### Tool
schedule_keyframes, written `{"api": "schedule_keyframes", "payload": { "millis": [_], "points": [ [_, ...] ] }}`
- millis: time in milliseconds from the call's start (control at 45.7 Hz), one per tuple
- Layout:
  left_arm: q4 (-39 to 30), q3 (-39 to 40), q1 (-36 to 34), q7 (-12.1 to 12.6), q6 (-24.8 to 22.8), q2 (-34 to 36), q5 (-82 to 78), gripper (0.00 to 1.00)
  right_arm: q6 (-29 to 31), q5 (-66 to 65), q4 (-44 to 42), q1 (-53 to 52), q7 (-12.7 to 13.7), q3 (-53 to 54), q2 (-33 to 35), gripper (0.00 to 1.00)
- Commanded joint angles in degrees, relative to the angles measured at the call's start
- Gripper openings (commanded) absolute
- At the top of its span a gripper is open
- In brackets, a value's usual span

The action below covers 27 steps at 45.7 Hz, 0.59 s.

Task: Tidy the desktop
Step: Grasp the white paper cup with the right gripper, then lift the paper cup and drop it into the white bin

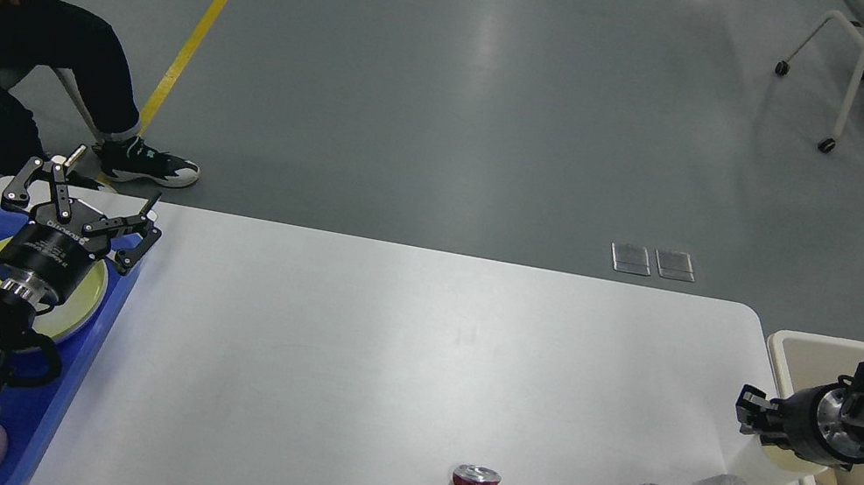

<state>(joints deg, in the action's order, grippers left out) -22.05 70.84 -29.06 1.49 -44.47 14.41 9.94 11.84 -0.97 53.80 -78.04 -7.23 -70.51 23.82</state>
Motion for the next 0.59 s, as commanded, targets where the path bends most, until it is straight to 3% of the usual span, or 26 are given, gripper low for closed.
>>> {"api": "schedule_keyframes", "payload": {
  "millis": [0, 175, 306, 569],
  "points": [
    [0.0, 0.0, 0.0, 0.0, 0.0, 0.0, 0.0, 0.97, 0.0, 0.1, 0.2, -1.2, -0.1, 0.2, -0.1, 0.0],
    [0.0, 0.0, 0.0, 0.0, 0.0, 0.0, 0.1, 0.96, 0.7, 0.3, 0.9, -3.3, -0.1, 2.5, 0.8, 0.0],
    [0.0, 0.0, 0.1, 0.0, 0.0, 0.0, 0.0, 0.96, 2.7, 0.3, 5.2, -11.0, -0.1, 2.7, 4.7, 0.0],
    [0.0, 0.0, 0.0, 0.0, 0.0, 0.0, 0.1, 0.97, 19.0, 0.4, 10.9, -35.1, -0.1, 2.6, 13.2, 0.0]
  ]
}}
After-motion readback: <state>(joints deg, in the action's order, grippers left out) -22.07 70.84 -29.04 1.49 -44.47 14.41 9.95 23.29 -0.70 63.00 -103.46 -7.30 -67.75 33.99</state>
